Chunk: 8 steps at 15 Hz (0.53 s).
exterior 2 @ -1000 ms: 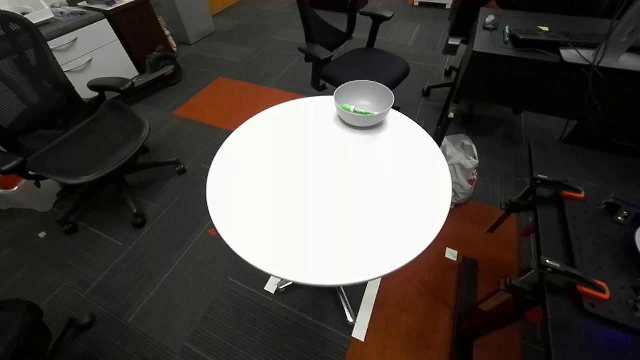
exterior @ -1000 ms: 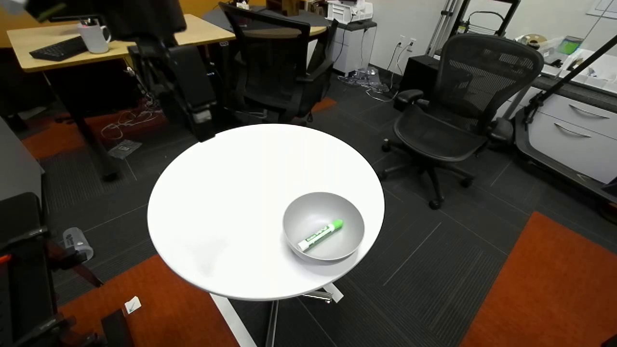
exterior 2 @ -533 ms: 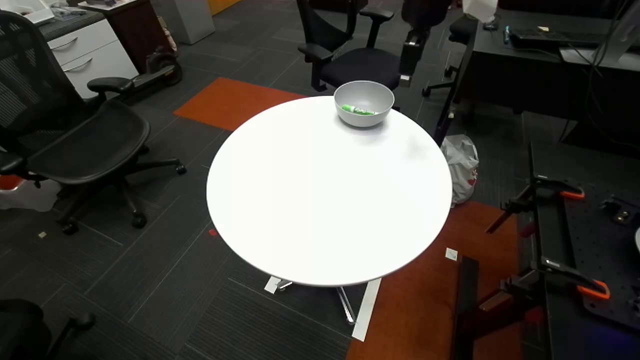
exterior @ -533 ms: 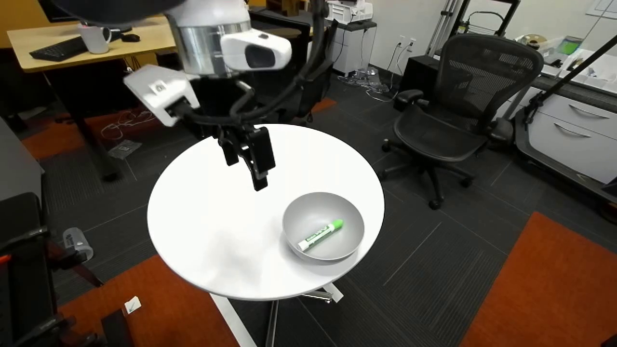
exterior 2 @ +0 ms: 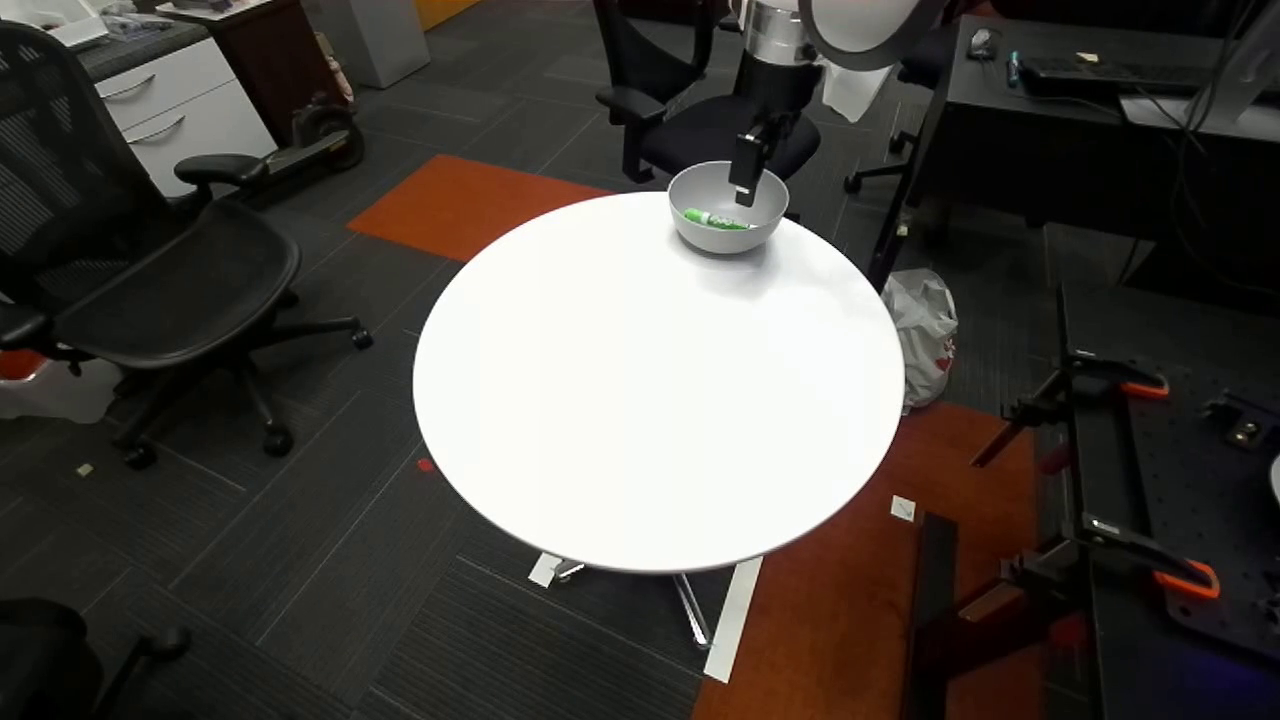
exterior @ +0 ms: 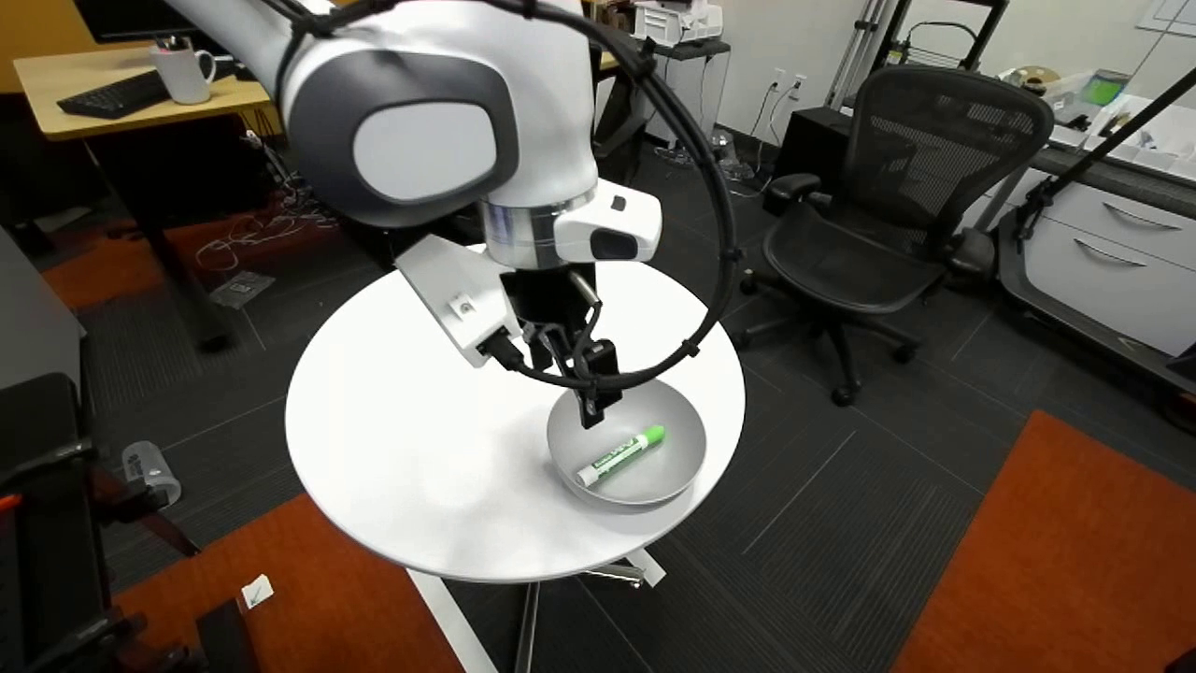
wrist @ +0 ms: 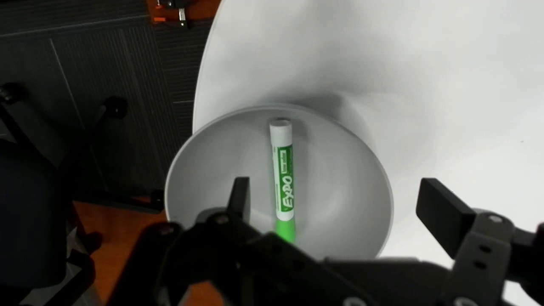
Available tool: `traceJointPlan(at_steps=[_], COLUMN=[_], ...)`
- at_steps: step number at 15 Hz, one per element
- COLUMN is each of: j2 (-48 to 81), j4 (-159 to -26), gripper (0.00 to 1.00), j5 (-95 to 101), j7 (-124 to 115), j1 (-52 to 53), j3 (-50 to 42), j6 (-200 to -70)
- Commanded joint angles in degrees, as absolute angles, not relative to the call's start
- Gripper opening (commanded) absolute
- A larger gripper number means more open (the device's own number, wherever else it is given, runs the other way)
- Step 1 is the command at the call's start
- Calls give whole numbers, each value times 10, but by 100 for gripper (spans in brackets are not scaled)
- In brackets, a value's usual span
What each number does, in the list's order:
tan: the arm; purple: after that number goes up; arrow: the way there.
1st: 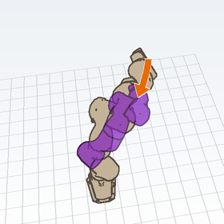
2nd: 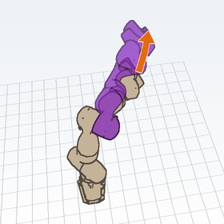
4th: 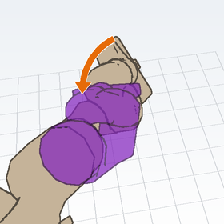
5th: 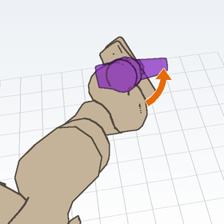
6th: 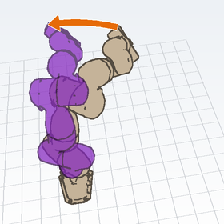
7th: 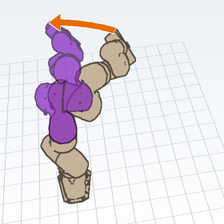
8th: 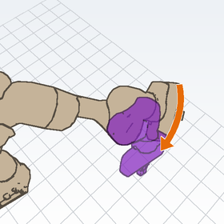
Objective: Remove the green marker from the grey bowl and put it on the table
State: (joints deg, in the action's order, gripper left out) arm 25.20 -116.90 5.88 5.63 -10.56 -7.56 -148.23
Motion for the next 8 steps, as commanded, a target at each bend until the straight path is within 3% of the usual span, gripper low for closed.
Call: traceJointPlan(at_steps=[1, 8], j2=[308, 369], j4=[-1104, -1047], gripper=[100, 100], j5=[51, 52], j7=[64, 60], j1=[-114, -117], j3=[-75, -75], j6=[-1484, -1482])
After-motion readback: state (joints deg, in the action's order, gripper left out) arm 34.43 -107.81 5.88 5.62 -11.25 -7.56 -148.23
